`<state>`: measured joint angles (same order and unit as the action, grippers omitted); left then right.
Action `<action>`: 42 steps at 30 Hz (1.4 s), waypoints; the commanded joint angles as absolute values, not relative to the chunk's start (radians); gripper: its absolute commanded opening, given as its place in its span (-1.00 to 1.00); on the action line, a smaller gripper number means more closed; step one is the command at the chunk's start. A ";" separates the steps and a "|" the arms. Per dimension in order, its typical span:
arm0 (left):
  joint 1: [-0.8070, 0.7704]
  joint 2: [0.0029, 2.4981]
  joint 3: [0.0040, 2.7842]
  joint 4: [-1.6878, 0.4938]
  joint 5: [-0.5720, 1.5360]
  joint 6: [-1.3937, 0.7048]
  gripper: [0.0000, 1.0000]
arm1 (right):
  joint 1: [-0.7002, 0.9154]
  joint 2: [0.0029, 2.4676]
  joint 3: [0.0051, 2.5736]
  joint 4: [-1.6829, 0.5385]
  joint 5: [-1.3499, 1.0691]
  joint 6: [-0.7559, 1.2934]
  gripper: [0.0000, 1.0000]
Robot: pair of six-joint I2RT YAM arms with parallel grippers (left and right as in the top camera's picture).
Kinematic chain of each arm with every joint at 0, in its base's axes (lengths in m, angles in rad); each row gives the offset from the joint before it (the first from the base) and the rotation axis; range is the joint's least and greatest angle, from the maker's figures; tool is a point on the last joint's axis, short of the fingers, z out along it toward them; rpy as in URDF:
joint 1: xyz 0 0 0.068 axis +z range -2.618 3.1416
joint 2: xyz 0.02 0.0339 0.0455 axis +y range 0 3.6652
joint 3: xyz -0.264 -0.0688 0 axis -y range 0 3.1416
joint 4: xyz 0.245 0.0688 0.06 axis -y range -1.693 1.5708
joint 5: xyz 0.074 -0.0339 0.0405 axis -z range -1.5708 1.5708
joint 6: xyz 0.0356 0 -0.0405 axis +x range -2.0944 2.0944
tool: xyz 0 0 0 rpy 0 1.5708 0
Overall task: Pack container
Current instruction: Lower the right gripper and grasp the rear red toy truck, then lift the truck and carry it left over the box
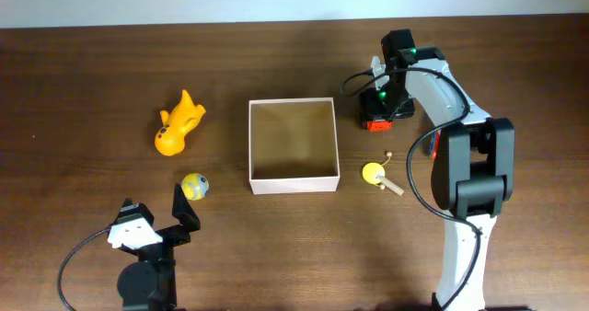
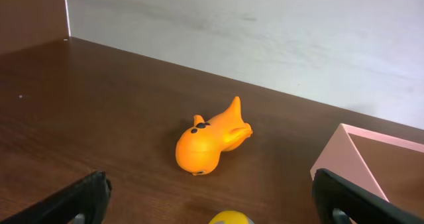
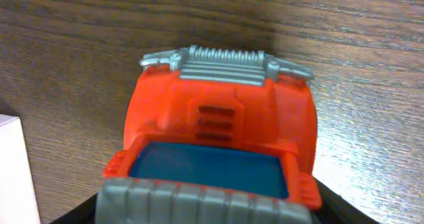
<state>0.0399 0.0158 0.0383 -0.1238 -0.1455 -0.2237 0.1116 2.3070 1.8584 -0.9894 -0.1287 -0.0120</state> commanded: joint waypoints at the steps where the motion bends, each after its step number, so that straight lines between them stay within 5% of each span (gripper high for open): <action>1: 0.044 0.011 0.032 -0.121 -0.138 -0.204 0.99 | 0.117 2.314 1.851 -0.984 -0.119 -0.020 0.33; 25: 0.044 0.011 0.032 -0.121 -0.138 -0.204 0.99 | 0.117 2.308 1.860 -1.001 -0.118 -0.022 0.13; 42: 0.044 0.011 0.032 -0.121 -0.138 -0.204 0.98 | 0.117 2.306 2.183 -1.215 -0.119 -0.048 0.13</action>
